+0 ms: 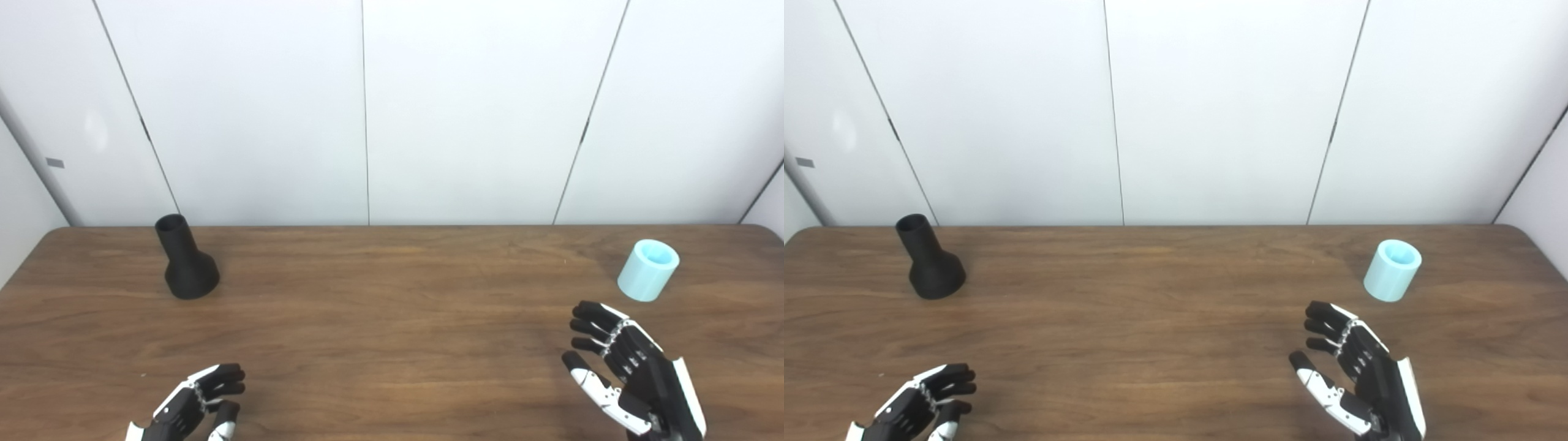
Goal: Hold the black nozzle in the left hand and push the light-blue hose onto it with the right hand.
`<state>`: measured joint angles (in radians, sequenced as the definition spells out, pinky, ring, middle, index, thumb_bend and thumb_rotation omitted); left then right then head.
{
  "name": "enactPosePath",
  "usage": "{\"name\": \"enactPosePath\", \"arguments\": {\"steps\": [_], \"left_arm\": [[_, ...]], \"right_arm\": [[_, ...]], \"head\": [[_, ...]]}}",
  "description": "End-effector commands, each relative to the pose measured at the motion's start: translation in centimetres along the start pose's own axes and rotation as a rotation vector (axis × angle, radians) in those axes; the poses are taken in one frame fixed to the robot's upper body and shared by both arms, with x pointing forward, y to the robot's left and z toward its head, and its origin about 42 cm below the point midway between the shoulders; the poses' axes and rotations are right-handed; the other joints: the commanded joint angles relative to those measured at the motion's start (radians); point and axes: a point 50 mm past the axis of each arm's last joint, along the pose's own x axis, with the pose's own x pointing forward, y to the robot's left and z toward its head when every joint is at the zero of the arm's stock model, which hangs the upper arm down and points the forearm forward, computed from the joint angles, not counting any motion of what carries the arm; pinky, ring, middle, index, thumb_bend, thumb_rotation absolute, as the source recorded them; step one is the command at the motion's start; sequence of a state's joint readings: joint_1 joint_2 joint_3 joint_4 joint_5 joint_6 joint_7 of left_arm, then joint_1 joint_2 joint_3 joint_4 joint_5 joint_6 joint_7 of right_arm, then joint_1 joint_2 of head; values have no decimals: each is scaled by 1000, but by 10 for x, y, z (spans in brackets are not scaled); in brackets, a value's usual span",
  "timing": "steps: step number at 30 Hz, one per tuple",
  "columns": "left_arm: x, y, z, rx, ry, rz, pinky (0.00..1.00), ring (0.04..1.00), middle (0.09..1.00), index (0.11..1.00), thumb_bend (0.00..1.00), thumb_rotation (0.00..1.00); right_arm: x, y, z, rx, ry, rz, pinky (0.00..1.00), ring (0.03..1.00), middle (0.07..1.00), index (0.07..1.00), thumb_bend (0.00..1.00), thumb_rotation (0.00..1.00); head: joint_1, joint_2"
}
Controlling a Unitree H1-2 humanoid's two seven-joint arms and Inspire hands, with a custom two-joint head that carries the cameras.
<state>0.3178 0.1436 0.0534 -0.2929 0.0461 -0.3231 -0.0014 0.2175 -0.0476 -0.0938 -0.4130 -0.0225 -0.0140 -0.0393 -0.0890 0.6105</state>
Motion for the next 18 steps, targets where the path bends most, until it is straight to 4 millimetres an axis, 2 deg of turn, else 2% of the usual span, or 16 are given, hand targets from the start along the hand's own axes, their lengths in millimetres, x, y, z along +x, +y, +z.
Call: {"name": "enactPosePath", "arguments": {"steps": [1, 5, 12, 16, 18], "left_arm": [[4, -2, 8, -10, -46, 19, 585, 678, 712, 705, 258, 309], [3, -2, 9, -10, -48, 17, 589, 682, 715, 709, 259, 333], [3, -2, 9, -13, -46, 16, 591, 684, 716, 708, 257, 318], [3, -4, 10, -18, -37, 22, 600, 690, 720, 711, 263, 335], [3, -6, 11, -13, -42, 25, 596, 687, 719, 710, 253, 321]], "right_arm": [[-11, -3, 8, -4, -36, -9, 660, 735, 745, 708, 219, 24], [-12, -3, 8, -4, -30, -11, 670, 738, 745, 708, 224, 63], [-12, -3, 9, -1, -31, -10, 659, 728, 739, 705, 224, 55], [-12, -5, 8, 6, -35, -8, 661, 728, 740, 703, 222, 57], [-11, -8, 8, 0, -39, -2, 669, 734, 747, 708, 221, 61]], "head": [[1, 1], [0, 3], [0, 3], [28, 4], [76, 5]]}}
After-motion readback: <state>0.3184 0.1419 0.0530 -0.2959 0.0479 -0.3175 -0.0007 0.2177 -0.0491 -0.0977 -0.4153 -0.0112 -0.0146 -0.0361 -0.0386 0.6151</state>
